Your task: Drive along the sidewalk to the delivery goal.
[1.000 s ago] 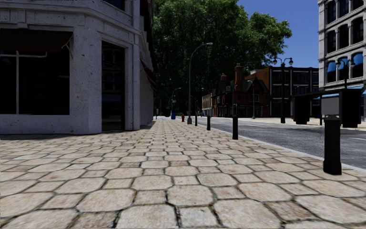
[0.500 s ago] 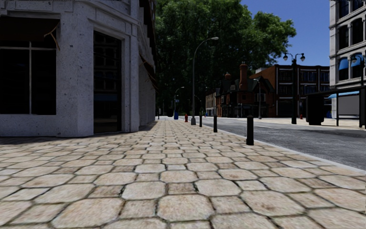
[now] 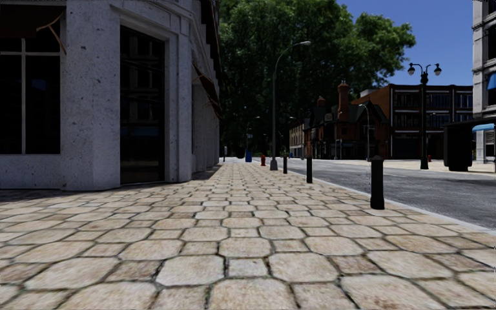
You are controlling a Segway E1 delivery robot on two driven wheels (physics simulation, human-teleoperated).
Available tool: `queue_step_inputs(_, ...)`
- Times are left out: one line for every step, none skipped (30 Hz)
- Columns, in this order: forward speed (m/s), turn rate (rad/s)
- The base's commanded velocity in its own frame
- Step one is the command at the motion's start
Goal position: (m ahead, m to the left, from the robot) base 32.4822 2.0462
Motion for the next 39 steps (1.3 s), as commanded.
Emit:
queue_step_inputs(2.00,0.24)
queue_step_inputs(2.00,0.24)
queue_step_inputs(2.00,0.24)
queue_step_inputs(2.00,0.24)
queue_step_inputs(2.00,0.24)
queue_step_inputs(2.00,0.24)
queue_step_inputs(2.00,0.24)
queue_step_inputs(2.00,0.24)
queue_step_inputs(2.00,0.24)
queue_step_inputs(2.00,0.24)
queue_step_inputs(2.00,0.24)
queue_step_inputs(2.00,0.24)
queue_step_inputs(2.00,0.24)
queue_step_inputs(2.00,0.24)
queue_step_inputs(2.00,0.24)
queue_step_inputs(2.00,0.24)
queue_step_inputs(2.00,0.23)
queue_step_inputs(2.00,0.23)
queue_step_inputs(2.00,0.00)
queue_step_inputs(2.00,0.00)
queue_step_inputs(2.00,0.00)
queue_step_inputs(2.00,0.00)
queue_step_inputs(2.00,0.00)
queue_step_inputs(2.00,0.00)
queue_step_inputs(2.00,0.00)
queue_step_inputs(2.00,0.00)
queue_step_inputs(2.00,0.00)
queue_step_inputs(2.00,0.00)
queue_step_inputs(2.00,0.00)
queue_step_inputs(2.00,0.00)
queue_step_inputs(2.00,0.00)
queue_step_inputs(2.00,0.00)
queue_step_inputs(2.00,0.00)
queue_step_inputs(2.00,0.00)
queue_step_inputs(2.00,0.00)
queue_step_inputs(2.00,0.00)
queue_step_inputs(2.00,0.00)
queue_step_inputs(2.00,0.00)
queue_step_inputs(2.00,0.00)
